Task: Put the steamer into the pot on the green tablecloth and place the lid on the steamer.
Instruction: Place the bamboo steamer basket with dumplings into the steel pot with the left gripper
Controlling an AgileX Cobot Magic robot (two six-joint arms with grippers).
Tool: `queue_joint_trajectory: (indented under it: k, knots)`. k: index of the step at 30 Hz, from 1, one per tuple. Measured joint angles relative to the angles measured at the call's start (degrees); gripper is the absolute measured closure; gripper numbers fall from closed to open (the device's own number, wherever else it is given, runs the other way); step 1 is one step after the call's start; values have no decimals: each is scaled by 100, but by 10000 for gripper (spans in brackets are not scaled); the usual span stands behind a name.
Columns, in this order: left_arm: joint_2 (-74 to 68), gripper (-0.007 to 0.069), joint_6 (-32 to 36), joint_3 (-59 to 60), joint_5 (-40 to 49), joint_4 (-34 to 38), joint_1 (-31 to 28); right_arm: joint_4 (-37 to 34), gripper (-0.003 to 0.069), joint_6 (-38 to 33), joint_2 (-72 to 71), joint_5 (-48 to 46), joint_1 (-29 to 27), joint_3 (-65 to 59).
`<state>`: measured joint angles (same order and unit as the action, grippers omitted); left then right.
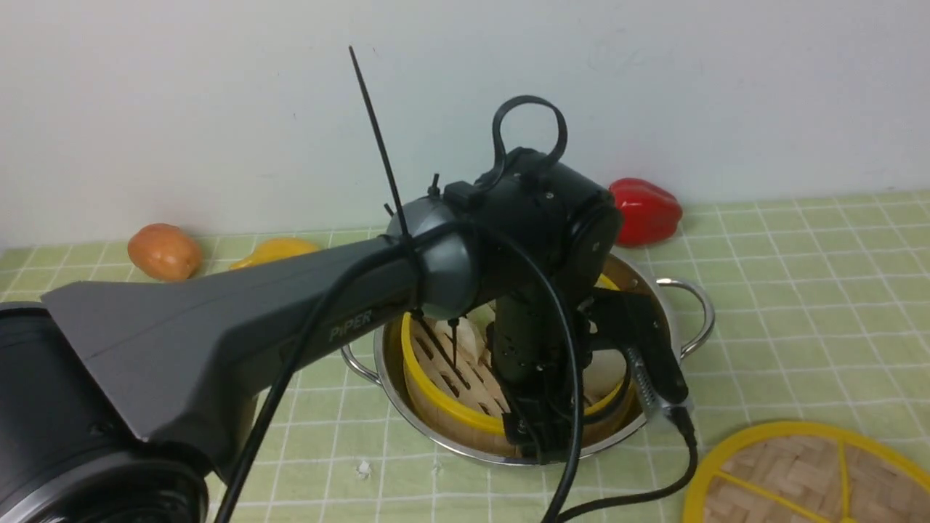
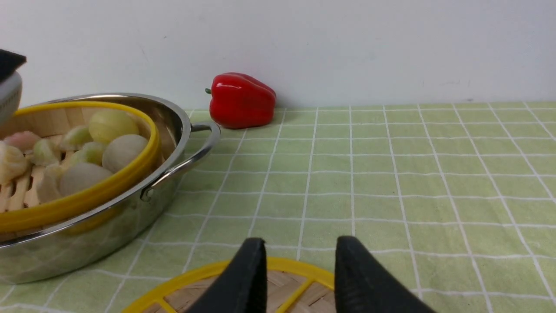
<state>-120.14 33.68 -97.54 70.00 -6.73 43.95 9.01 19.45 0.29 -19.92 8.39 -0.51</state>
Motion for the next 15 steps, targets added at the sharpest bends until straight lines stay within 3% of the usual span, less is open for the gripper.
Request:
queue_joint_trajectory:
  k: [2, 7, 12, 15]
  knots:
    - [51, -32, -233, -112, 6, -55, 0, 0, 416, 0, 0, 0, 0, 0]
    - [393, -31, -780, -787, 15, -242, 0, 0, 416, 0, 0, 0, 0, 0]
    - [1012, 91, -1358, -1687, 26, -546, 0, 0, 416, 0, 0, 0, 0, 0]
    - [1498, 237, -2153, -2310, 19, -783, 0, 0, 416, 0, 0, 0, 0, 0]
